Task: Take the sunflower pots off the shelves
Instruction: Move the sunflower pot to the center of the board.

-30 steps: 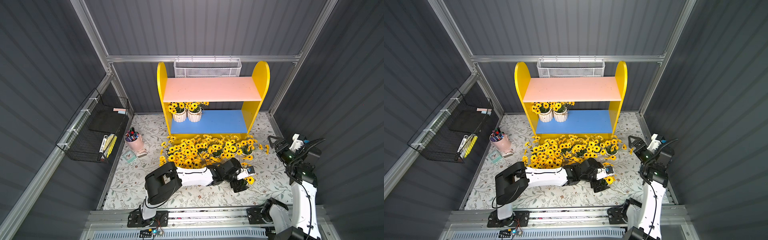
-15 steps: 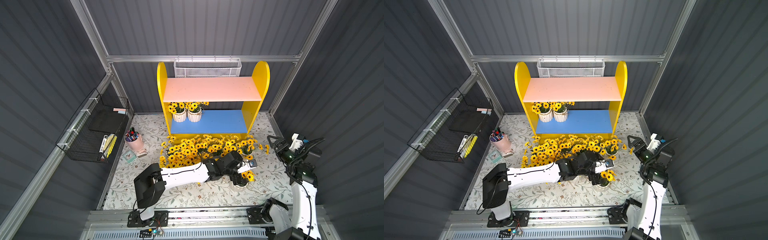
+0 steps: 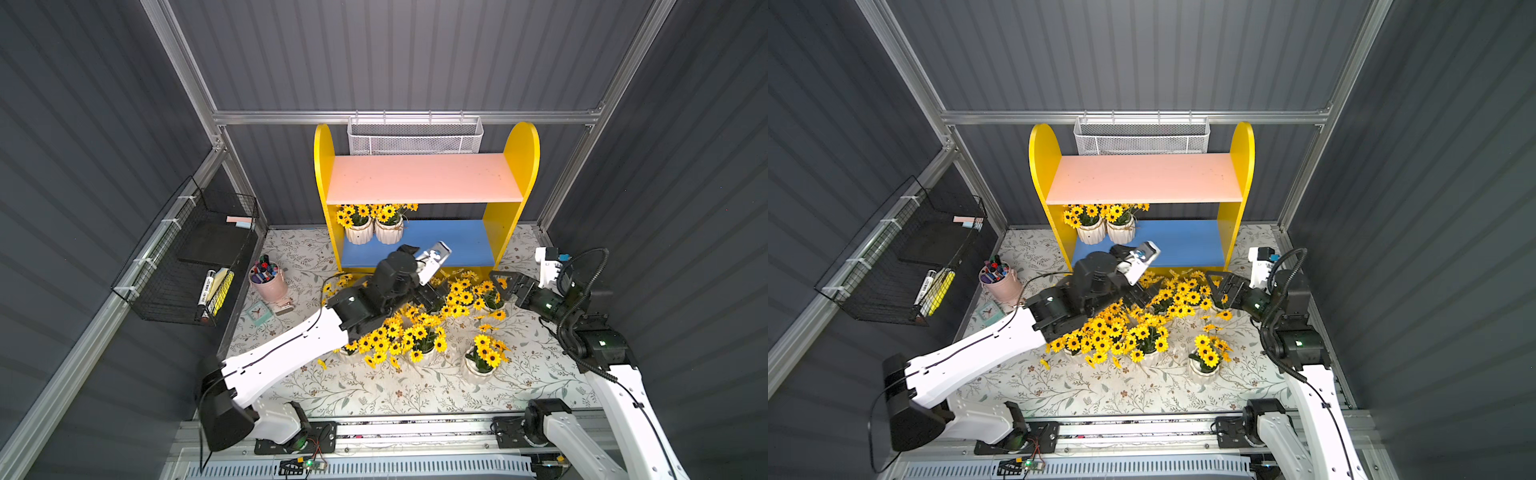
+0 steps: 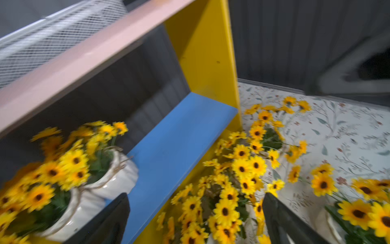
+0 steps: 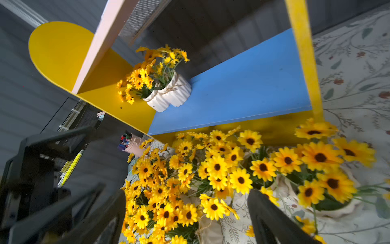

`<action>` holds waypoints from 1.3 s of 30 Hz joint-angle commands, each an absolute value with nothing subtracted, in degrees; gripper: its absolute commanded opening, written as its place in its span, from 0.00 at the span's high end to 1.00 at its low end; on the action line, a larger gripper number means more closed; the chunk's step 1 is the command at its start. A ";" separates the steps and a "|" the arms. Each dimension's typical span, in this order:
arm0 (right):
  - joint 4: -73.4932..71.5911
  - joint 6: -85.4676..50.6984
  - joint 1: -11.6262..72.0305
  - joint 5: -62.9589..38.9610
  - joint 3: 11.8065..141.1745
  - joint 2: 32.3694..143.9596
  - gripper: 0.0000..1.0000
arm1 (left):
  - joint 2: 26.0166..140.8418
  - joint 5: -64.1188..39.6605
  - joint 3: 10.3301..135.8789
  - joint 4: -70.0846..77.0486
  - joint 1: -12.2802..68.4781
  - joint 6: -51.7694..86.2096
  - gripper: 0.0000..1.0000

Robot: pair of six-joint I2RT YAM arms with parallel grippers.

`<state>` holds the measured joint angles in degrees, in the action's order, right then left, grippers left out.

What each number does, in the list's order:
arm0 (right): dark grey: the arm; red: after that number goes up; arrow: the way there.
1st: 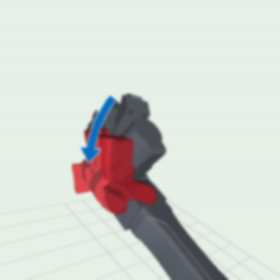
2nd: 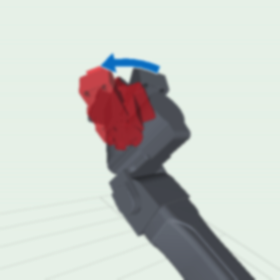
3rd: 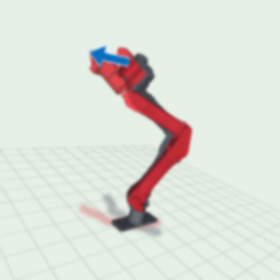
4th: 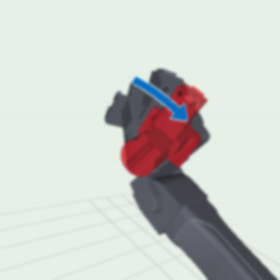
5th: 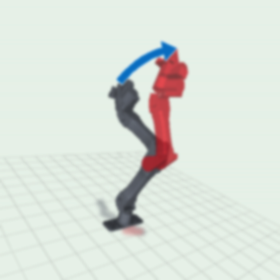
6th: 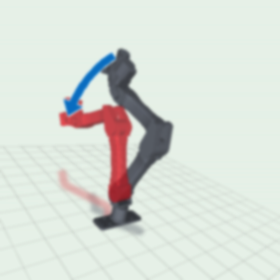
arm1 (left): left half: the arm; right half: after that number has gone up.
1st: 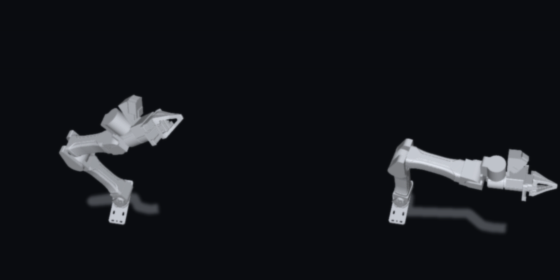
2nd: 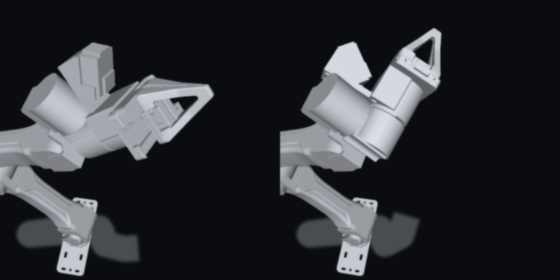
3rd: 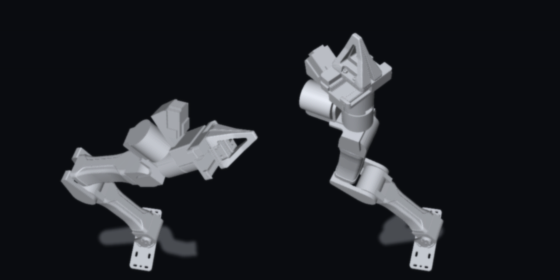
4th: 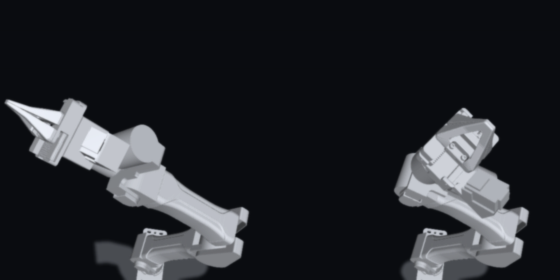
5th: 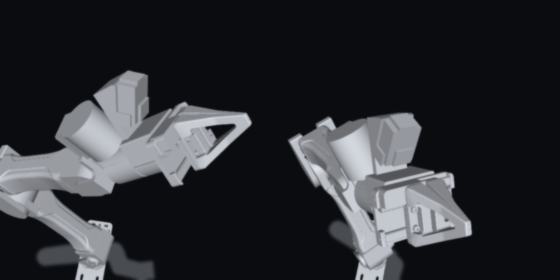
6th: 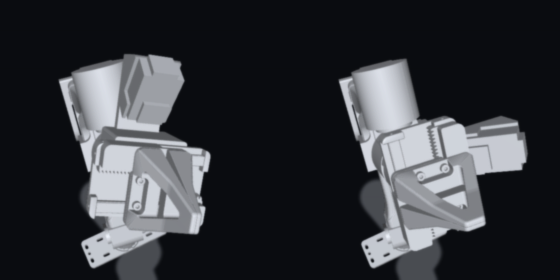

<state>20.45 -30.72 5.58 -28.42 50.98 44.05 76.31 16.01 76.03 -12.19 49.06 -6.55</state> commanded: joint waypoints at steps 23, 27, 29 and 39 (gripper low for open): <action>67.87 -58.94 75.63 11.48 49.26 53.50 0.47 | 61.20 20.01 65.79 -23.07 39.73 4.22 0.01; 64.31 -63.76 75.59 15.77 41.18 50.57 0.47 | 59.92 18.93 64.79 -22.12 39.73 4.21 0.01; 62.43 -63.89 75.47 21.05 38.73 48.59 0.43 | 59.23 18.55 64.09 -21.46 39.71 4.18 0.01; 50.39 -49.11 60.28 17.59 33.85 51.44 0.33 | 58.61 17.76 63.06 -19.95 39.73 3.44 0.01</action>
<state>55.29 -54.15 63.33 17.30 33.45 50.28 59.57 18.63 63.51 -21.89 39.81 4.12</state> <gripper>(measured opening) 0.660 0.995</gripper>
